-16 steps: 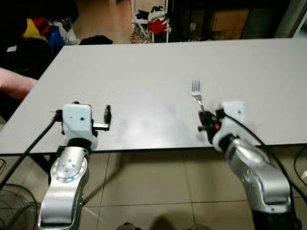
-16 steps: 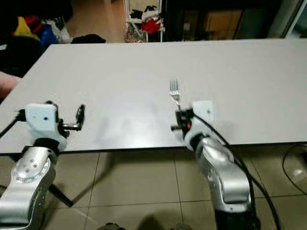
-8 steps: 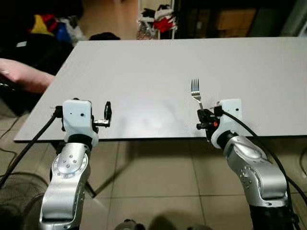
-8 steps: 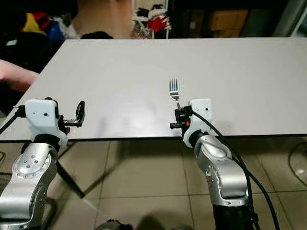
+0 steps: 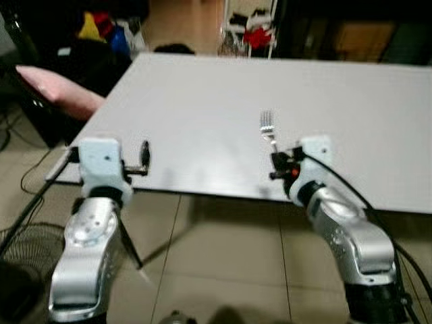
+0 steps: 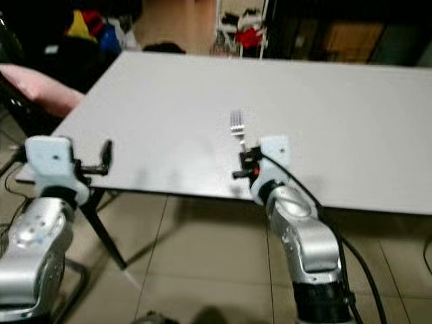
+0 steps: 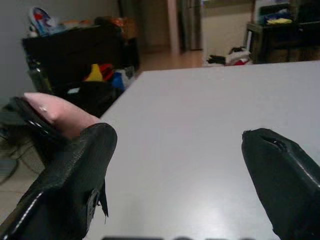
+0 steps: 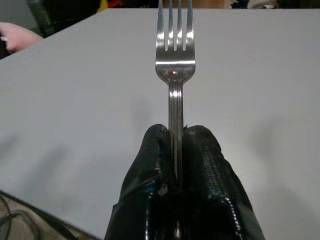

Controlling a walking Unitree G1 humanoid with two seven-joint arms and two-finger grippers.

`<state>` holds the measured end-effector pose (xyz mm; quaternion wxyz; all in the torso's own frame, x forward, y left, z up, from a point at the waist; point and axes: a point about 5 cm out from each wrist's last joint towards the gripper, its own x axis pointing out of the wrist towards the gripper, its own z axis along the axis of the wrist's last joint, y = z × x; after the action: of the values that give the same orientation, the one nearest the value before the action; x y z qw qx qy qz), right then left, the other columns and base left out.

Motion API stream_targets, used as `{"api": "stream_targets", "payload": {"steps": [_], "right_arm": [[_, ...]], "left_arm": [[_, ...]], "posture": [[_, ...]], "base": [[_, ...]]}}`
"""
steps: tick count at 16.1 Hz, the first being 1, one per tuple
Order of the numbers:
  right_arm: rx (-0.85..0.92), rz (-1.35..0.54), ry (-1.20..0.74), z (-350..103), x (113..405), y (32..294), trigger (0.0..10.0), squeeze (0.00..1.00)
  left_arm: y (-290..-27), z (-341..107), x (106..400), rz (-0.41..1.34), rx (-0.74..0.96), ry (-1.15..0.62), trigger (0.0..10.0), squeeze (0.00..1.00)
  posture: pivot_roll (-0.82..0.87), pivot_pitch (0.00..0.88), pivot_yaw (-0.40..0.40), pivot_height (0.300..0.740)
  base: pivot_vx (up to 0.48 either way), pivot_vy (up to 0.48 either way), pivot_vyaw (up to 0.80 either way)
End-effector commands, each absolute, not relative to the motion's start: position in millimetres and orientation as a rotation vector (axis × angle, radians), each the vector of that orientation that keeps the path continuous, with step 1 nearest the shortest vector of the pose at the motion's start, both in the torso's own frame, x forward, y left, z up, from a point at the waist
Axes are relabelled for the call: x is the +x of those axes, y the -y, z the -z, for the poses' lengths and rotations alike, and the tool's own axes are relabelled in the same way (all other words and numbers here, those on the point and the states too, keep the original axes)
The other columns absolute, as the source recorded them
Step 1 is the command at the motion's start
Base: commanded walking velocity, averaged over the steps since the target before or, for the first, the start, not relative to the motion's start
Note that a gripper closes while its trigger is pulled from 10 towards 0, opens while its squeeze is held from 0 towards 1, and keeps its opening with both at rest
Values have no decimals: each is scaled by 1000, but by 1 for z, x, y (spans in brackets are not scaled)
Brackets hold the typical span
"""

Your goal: Setting the table

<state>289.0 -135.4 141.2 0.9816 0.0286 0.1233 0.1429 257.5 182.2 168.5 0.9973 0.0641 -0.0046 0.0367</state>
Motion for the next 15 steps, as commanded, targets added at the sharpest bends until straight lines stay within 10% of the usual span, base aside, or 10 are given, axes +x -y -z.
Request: {"api": "stream_targets", "payload": {"steps": [1, 15], "right_arm": [[52, -271, -232, -145, 291, 142, 10000, 0], [36, -219, -278, -137, 282, 158, 10000, 0]], "left_arm": [[-175, -169, 259, -44, 116, 4, 10000, 0], [-169, -159, 256, -2, 160, -16, 10000, 0]], "posture": [[-122, 31, 56, 740], [-145, 17, 56, 740]], "base": [[274, 0, 0], [272, 0, -167]]}}
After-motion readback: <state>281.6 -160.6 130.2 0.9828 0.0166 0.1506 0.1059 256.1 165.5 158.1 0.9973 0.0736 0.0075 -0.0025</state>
